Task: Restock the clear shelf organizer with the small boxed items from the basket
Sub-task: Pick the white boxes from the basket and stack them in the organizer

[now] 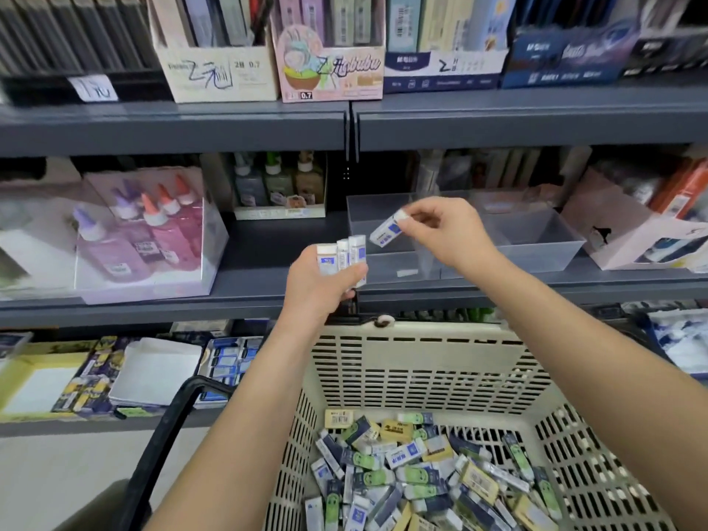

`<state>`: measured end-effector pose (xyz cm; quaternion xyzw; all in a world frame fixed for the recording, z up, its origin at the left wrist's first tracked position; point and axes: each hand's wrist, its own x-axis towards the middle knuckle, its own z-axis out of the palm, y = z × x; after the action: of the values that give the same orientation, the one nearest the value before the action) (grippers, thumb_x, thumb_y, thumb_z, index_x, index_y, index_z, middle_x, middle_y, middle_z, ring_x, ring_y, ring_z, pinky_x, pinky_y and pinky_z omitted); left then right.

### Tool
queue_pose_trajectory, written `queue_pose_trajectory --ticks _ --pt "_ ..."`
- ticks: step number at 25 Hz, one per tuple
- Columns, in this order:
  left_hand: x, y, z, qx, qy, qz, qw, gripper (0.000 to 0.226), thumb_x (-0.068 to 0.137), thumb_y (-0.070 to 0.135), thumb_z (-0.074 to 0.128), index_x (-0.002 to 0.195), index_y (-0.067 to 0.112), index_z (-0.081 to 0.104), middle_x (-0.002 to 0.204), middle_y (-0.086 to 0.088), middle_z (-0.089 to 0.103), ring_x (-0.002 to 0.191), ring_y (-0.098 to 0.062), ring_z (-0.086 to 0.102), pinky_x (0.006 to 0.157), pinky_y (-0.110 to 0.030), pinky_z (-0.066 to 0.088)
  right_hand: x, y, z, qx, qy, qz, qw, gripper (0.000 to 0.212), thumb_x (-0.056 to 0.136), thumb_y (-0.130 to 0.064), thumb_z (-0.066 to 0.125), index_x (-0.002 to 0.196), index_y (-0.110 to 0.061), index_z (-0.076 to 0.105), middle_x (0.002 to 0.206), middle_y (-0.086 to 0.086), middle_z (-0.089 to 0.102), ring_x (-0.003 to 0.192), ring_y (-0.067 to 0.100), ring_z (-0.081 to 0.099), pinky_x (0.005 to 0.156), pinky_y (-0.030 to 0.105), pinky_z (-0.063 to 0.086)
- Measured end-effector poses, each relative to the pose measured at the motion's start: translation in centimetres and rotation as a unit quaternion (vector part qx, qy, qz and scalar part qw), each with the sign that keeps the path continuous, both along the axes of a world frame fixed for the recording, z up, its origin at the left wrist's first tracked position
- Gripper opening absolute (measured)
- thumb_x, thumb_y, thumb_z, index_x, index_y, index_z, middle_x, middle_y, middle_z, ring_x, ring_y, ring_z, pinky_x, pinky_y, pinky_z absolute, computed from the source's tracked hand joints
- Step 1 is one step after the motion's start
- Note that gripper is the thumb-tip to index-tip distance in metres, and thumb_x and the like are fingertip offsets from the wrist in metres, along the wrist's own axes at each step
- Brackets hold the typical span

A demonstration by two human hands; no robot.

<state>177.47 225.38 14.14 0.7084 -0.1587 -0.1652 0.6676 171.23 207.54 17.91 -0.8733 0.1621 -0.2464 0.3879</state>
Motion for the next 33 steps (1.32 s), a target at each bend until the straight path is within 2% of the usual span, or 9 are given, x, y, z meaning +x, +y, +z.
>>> queue_pose_trajectory --ticks 2,6,10,16,21,25,28,30,33 --pt "1.1 0.0 -0.5 0.015 -0.009 0.036 0.999 0.025 0.078 0.015 0.074 0.094 0.021 0.056 0.092 0.003 0.066 0.079 -0.01 0.066 0.061 -0.023 0.056 1.7 0.0 -0.6 -0.096 0.08 0.024 0.992 0.014 0.084 -0.027 0.065 0.094 -0.02 0.072 0.088 -0.002 0.07 0.077 0.008 0.06 0.077 0.022 0.046" --pt "2.3 -0.3 -1.2 -0.024 0.029 0.075 0.996 0.021 0.079 0.015 0.073 0.088 0.026 0.056 0.089 0.003 0.067 0.073 -0.007 0.066 0.056 -0.02 0.053 3.2 0.5 -1.3 -0.126 0.191 0.121 0.966 0.019 0.086 -0.031 0.062 0.1 -0.02 0.071 0.101 -0.003 0.07 0.093 0.011 0.061 0.087 0.029 0.048" --pt "2.5 -1.2 -1.3 -0.05 0.06 0.075 0.994 0.021 0.08 0.014 0.072 0.09 0.024 0.056 0.093 0.0 0.068 0.079 -0.011 0.067 0.06 -0.022 0.054 3.4 0.6 -1.8 -0.151 0.236 0.172 0.944 0.021 0.084 -0.03 0.064 0.104 -0.023 0.067 0.101 -0.003 0.069 0.096 0.016 0.06 0.088 0.038 0.049" --pt "2.7 -1.2 -1.7 -0.051 0.056 0.05 0.996 0.021 0.079 0.015 0.073 0.09 0.024 0.058 0.091 0.0 0.069 0.075 -0.011 0.069 0.06 -0.021 0.053 3.2 0.6 -2.2 -0.188 0.242 0.168 0.937 0.018 0.089 -0.025 0.055 0.102 -0.025 0.067 0.098 -0.002 0.069 0.095 0.02 0.058 0.083 0.042 0.051" --pt "2.7 -1.4 -2.2 -0.048 0.049 0.022 0.997 0.024 0.079 0.014 0.074 0.092 0.024 0.056 0.092 0.002 0.069 0.076 -0.009 0.069 0.061 -0.021 0.054 2.8 1.1 -2.0 -0.211 0.273 0.195 0.918 0.03 0.092 -0.022 0.048 0.12 -0.03 0.057 0.111 -0.005 0.066 0.104 0.02 0.057 0.087 0.042 0.049" --pt "2.6 -1.6 -2.3 -0.035 0.023 0.019 0.999 0.024 0.08 0.013 0.072 0.09 0.025 0.054 0.091 0.003 0.067 0.074 -0.005 0.068 0.061 -0.02 0.054 2.4 1.3 -2.0 -0.178 0.255 0.146 0.939 0.018 0.09 -0.022 0.053 0.107 -0.025 0.058 0.1 -0.006 0.068 0.1 0.018 0.058 0.085 0.04 0.05" --pt "2.6 -1.4 -2.0 -0.062 0.034 0.023 0.997 0.023 0.082 0.011 0.07 0.092 0.025 0.055 0.095 -0.001 0.067 0.081 -0.01 0.068 0.065 -0.023 0.055 2.3 1.8 -2.2 -0.196 0.263 0.136 0.935 0.015 0.089 -0.023 0.054 0.103 -0.024 0.061 0.102 -0.003 0.067 0.1 0.021 0.058 0.085 0.04 0.05" --pt "2.6 -1.1 -1.9 -0.081 0.044 0.024 0.995 0.022 0.082 0.011 0.069 0.094 0.023 0.056 0.098 -0.003 0.068 0.086 -0.015 0.069 0.068 -0.025 0.056 2.2 1.9 -2.0 -0.202 0.262 0.137 0.934 0.021 0.088 -0.028 0.057 0.107 -0.021 0.062 0.106 -0.001 0.066 0.102 0.02 0.058 0.086 0.039 0.05" --pt "2.6 -0.5 -1.6 -0.092 0.037 0.021 0.995 0.021 0.082 0.012 0.07 0.096 0.021 0.057 0.095 -0.004 0.069 0.082 -0.015 0.069 0.066 -0.024 0.056 2.4 2.0 -1.1 -0.131 0.172 0.12 0.969 0.039 0.086 -0.036 0.059 0.12 -0.017 0.059 0.111 -0.001 0.065 0.098 0.014 0.06 0.086 0.029 0.047"
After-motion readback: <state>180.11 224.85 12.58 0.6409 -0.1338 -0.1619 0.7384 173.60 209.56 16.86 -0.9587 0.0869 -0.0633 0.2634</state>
